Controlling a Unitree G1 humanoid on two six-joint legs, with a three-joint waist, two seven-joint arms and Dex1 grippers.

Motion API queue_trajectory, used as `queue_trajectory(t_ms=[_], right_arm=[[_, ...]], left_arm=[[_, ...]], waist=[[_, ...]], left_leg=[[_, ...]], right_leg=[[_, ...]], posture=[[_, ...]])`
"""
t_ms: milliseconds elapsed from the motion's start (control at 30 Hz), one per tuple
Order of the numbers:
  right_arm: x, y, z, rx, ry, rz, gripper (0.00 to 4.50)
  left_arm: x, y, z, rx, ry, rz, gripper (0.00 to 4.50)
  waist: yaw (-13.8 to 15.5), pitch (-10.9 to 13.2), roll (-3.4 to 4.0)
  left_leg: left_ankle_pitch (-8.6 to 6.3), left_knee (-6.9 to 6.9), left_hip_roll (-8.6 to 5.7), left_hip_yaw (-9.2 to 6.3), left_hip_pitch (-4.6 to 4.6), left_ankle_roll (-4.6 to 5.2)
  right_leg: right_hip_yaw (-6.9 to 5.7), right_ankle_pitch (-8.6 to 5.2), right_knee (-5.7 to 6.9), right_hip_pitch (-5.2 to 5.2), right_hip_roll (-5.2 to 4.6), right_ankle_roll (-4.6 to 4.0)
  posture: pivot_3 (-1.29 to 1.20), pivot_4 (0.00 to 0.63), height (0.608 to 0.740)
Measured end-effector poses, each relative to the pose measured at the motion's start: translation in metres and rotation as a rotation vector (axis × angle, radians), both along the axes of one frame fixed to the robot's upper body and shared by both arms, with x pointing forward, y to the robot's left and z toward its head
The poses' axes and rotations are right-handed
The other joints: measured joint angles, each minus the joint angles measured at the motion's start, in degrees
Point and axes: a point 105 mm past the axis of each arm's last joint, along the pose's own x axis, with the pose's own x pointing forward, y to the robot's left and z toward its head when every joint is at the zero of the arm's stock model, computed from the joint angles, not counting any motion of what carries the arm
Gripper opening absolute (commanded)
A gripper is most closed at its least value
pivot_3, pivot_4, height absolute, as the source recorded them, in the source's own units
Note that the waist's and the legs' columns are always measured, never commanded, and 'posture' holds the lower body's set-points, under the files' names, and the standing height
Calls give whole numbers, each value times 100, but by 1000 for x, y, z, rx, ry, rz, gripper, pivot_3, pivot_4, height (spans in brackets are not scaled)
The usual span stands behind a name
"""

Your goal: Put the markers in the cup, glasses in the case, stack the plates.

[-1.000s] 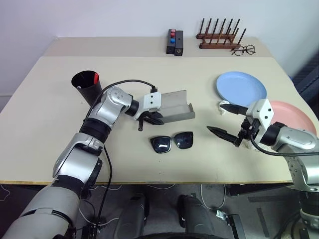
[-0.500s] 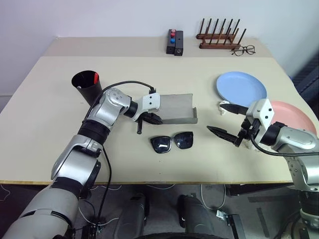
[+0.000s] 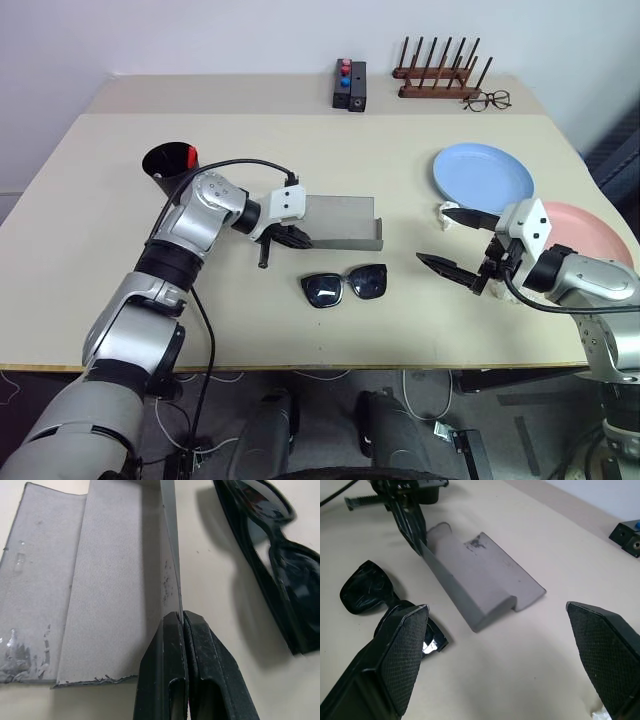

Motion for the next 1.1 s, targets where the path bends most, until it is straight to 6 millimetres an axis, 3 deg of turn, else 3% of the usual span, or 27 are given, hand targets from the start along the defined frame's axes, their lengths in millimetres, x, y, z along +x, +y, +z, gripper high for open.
queue_trajectory(t_ms=[300,767,867,1100], right_arm=[[-4,-3,-3,8,17,-4,4500],[-5,-4,-4,11,34,-10,4500],[-5,-4,-4,11,33,-12,4500],[-6,-6,-6,11,38,-23,4500]], left_arm=[[-6,14,-2,-7,29,50,22],[-2,13,-7,-23,16,92,22],[0,13,-8,-25,24,100,907],[5,7,-2,-36,-4,105,4479]], waist=[[7,0,0],[6,0,0],[7,0,0],[8,0,0]], left_leg=[[0,3,0,0,0,0],[0,6,0,1,1,0],[0,6,0,1,0,0],[0,7,0,1,0,0]], right_leg=[[0,0,3,1,0,0],[0,0,6,1,0,0],[0,0,6,1,0,0],[0,0,7,1,0,0]], posture=[[0,150,740],[0,150,740],[0,150,740],[0,150,740]])
